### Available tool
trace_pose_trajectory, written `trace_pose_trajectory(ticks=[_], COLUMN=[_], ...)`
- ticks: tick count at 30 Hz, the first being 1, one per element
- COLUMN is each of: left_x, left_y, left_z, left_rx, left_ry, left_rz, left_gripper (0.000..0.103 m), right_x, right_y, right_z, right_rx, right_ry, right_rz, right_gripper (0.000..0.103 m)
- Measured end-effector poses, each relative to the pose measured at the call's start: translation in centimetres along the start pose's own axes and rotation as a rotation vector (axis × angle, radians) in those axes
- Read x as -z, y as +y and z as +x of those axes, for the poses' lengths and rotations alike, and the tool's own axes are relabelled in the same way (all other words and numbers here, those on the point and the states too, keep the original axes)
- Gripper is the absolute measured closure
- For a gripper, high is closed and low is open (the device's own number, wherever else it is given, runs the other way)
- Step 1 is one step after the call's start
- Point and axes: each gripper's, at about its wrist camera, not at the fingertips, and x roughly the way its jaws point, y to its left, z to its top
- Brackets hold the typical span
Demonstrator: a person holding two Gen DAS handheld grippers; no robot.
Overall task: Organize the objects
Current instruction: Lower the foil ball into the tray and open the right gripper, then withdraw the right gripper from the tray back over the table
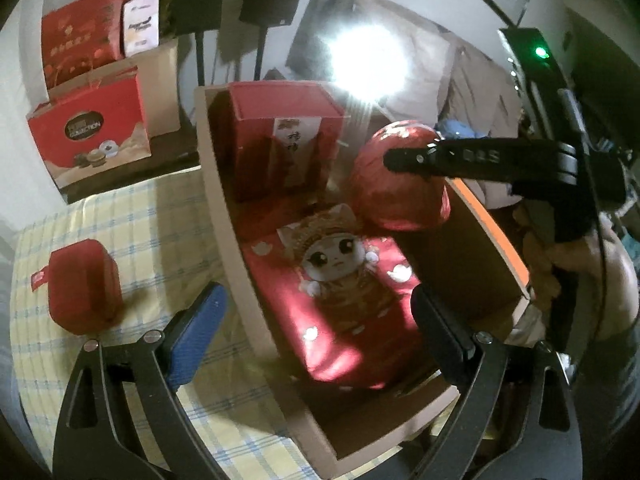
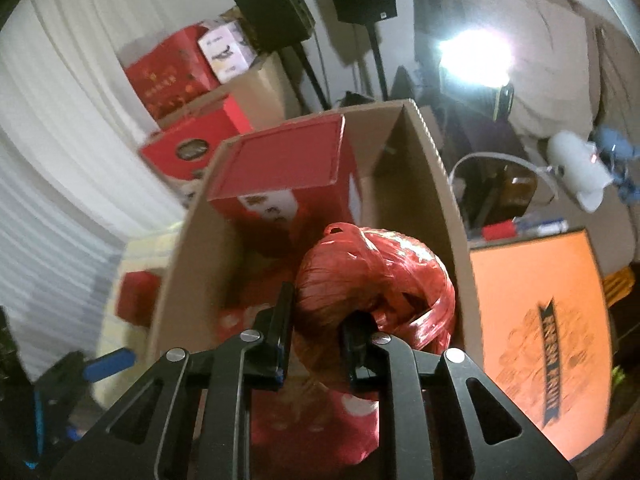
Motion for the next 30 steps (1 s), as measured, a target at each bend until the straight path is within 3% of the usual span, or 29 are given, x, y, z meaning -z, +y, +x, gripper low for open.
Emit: trace_pose_trajectory(ticks=[9, 16, 20, 24, 30], left_x=[-0.1, 0.0, 0.0, 0.1, 0.1], left_y=[0.6, 0.9, 1.1, 1.3, 1.7], left_z=[0.9, 1.2, 1.3, 1.2, 0.6], left_rx=[0.003, 0.009, 0.011, 0.011, 0.011], left_ry=[0.013, 0.019, 0.025, 0.028, 0.014], left_rz=[-0.008, -0.013, -0.021, -0.027, -0.039], left_gripper=[0.010, 0.010, 0.010, 0.010, 0.004], right_x=[-1.5, -1.4, -0.6, -0.1, -0.6], right_y=[2.5, 2.9, 4.3, 4.4, 3.9], right_z=[5.7, 8.4, 9.4, 8.8, 5.3], right_rx=[0.192, 0.280, 0.351, 0.337, 0.310], right_ry=[0.099, 0.161, 0.191, 0.177, 0.122], right_rz=[-0.156, -0.222, -0.325, -0.328, -0.289], right_gripper=[0.084, 0.083, 0.067, 0.048, 0.035])
